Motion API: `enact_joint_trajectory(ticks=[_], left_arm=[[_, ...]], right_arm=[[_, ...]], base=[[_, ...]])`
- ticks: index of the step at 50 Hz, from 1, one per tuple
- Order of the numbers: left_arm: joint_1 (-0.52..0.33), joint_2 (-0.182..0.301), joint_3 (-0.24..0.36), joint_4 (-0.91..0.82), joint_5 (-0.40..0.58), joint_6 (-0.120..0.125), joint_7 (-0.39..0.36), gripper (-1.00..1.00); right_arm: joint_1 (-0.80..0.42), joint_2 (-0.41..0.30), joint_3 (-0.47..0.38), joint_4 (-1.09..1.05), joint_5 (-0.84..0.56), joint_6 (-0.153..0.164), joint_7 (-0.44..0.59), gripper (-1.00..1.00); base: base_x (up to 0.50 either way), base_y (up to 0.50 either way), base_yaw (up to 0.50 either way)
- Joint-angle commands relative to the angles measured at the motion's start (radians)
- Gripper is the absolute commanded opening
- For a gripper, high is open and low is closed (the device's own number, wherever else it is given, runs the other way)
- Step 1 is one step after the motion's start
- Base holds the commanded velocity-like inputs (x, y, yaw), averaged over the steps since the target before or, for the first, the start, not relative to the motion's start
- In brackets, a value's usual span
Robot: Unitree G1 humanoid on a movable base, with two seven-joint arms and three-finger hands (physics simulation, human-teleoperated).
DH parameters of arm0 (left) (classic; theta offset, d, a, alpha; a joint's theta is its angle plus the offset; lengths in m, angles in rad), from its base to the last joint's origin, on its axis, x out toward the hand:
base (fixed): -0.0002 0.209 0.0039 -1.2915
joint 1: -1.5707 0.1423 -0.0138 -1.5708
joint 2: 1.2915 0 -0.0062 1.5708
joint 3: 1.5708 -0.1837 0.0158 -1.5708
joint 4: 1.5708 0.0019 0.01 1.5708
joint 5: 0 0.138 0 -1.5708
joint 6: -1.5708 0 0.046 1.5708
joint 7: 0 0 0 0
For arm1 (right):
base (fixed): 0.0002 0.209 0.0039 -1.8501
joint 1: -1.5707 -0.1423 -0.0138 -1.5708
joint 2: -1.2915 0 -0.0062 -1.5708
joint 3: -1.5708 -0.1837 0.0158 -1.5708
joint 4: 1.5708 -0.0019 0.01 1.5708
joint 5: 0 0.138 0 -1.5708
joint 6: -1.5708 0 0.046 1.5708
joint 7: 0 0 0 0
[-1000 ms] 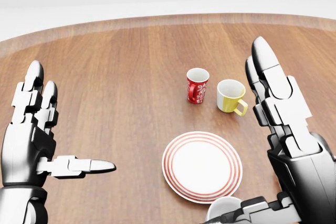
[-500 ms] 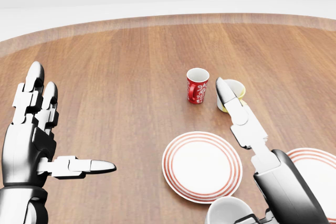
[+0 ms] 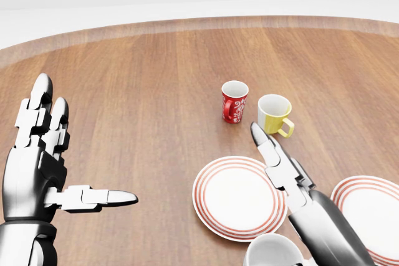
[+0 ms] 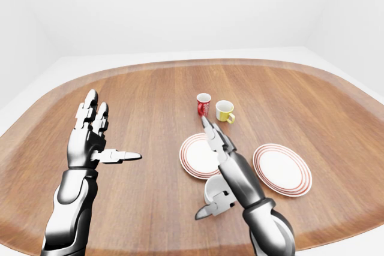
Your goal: Put the white mug on the left plate.
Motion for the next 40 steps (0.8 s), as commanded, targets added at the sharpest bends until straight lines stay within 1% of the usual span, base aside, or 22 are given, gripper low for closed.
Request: enact_joint_trajectory(ticks=[1,14,23,29,40], left_arm=[[-0.002,0.001,0.003,0.004,-0.001,0.0,0.001,1.0],[-0.005,0.002,0.003,0.009,-0.002,0.0,0.001,1.0],[-0.006,0.002,0.003,0.009,-0.003,0.0,0.002,1.0],[-0.007,0.002,0.003,0.011,-0.003,0.0,0.002,1.0],[-0.008,0.003,0.005,0.014,-0.004,0.0,0.002,1.0]], right_arm=[[0.008,0.009,-0.001,0.042,-0.094,0.0,-0.001,1.0],[0.024,0.011,-0.002,0.072,-0.145,0.0,0.005,1.0],[0.044,0.008,-0.009,0.106,-0.205,0.0,-0.006,1.0],[0.055,0.014,-0.002,0.107,-0.238,0.0,0.007,1.0],[0.063,0.011,0.004,0.149,-0.279,0.0,-0.008,1.0]], base=[[0.0,0.0,0.0],[0.0,0.0,0.0],[0.0,0.0,0.0],[0.0,0.0,0.0],[0.0,0.0,0.0]])
